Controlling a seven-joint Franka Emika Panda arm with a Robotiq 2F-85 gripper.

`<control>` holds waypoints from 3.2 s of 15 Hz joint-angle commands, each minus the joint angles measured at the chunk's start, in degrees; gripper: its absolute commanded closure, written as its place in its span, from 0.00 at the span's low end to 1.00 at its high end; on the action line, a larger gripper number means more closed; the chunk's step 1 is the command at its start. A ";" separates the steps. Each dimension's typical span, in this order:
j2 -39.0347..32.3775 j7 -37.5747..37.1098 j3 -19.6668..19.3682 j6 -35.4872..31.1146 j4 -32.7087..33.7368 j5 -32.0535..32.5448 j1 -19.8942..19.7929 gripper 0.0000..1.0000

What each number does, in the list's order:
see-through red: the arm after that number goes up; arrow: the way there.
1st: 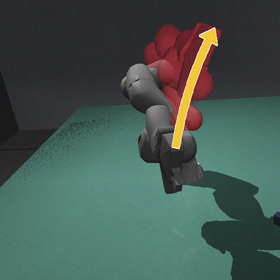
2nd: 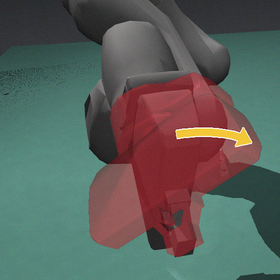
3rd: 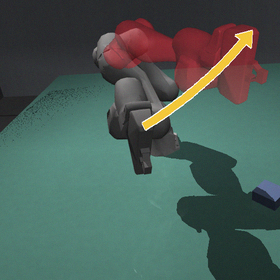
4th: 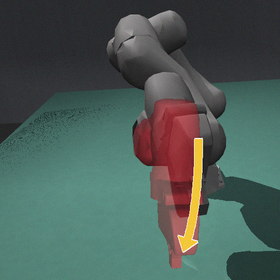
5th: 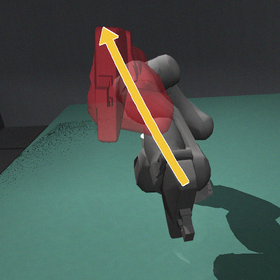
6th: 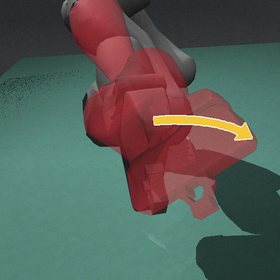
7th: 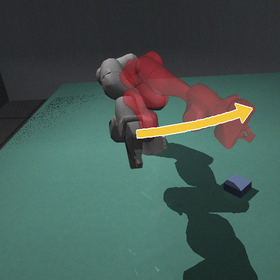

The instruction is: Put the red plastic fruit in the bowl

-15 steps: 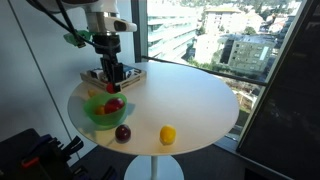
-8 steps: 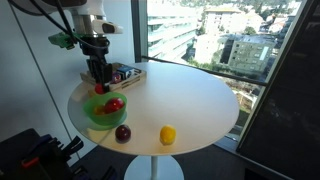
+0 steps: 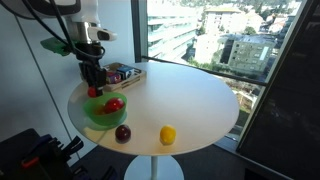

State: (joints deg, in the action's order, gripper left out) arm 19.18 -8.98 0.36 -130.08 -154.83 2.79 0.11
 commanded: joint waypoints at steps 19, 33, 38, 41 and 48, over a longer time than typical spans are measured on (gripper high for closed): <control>-2.04 2.24 -0.01 -10.61 -4.02 -0.84 -0.48 0.00; 4.30 2.16 -0.79 -2.29 -0.32 -0.86 -2.16 0.00; 7.01 2.24 -1.67 2.65 3.49 -1.33 -2.90 0.00; 7.84 2.19 -2.06 5.91 6.41 -1.66 -3.21 0.00; 8.22 3.65 -2.32 14.15 11.20 -1.73 -3.15 0.00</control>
State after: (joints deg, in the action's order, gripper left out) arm 27.04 -7.58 -1.56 -120.82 -146.26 1.69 -2.97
